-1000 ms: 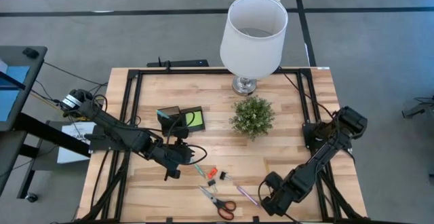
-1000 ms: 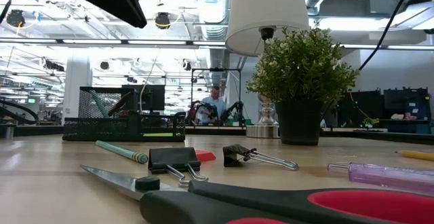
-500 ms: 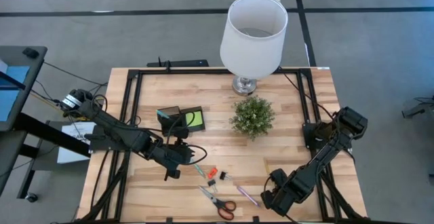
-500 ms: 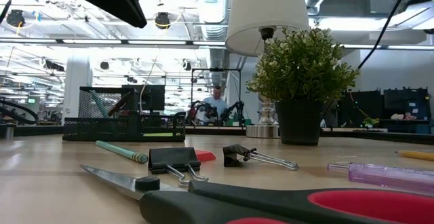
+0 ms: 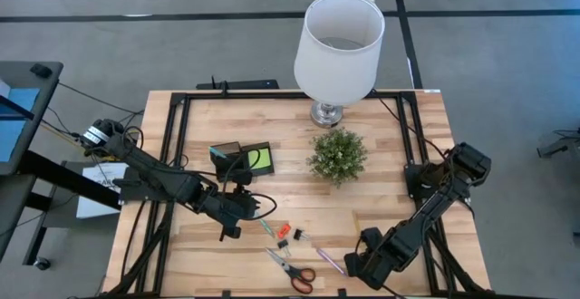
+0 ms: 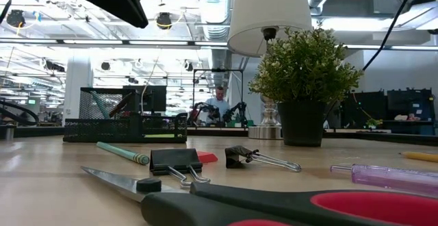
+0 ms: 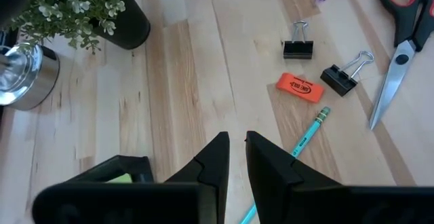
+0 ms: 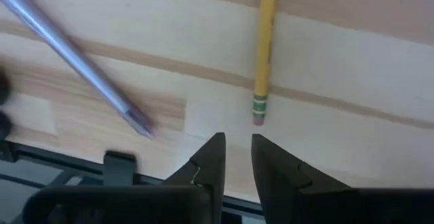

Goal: Pick and place office supplies into organizer
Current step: Put the yellow pencil into the black desk organizer

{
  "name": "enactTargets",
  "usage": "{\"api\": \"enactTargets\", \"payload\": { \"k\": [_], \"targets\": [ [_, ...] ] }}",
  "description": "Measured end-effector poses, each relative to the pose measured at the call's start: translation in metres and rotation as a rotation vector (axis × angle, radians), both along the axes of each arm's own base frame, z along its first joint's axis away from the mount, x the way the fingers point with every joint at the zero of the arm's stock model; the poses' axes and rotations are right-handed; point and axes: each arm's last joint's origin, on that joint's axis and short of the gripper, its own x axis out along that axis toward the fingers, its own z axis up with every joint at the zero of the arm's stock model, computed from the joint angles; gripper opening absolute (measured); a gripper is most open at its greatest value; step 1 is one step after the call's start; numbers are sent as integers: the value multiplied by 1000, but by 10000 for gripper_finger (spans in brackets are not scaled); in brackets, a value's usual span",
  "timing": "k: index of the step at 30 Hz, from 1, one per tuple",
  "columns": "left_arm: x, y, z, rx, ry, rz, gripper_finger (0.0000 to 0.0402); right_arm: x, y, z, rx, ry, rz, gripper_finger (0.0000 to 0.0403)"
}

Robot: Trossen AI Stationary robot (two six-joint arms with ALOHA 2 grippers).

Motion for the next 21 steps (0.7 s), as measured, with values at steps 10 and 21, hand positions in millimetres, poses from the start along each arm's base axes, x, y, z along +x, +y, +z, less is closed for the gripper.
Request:
{"api": "enactTargets", "payload": {
  "k": [10, 21],
  "targets": [
    [1, 0, 1, -8, -8, 3, 45, 6, 9, -15, 6, 135, -27, 67],
    [1, 0, 1, -7, -8, 3, 45, 9, 11, -22, -60, 155, -32, 67]
  ]
}}
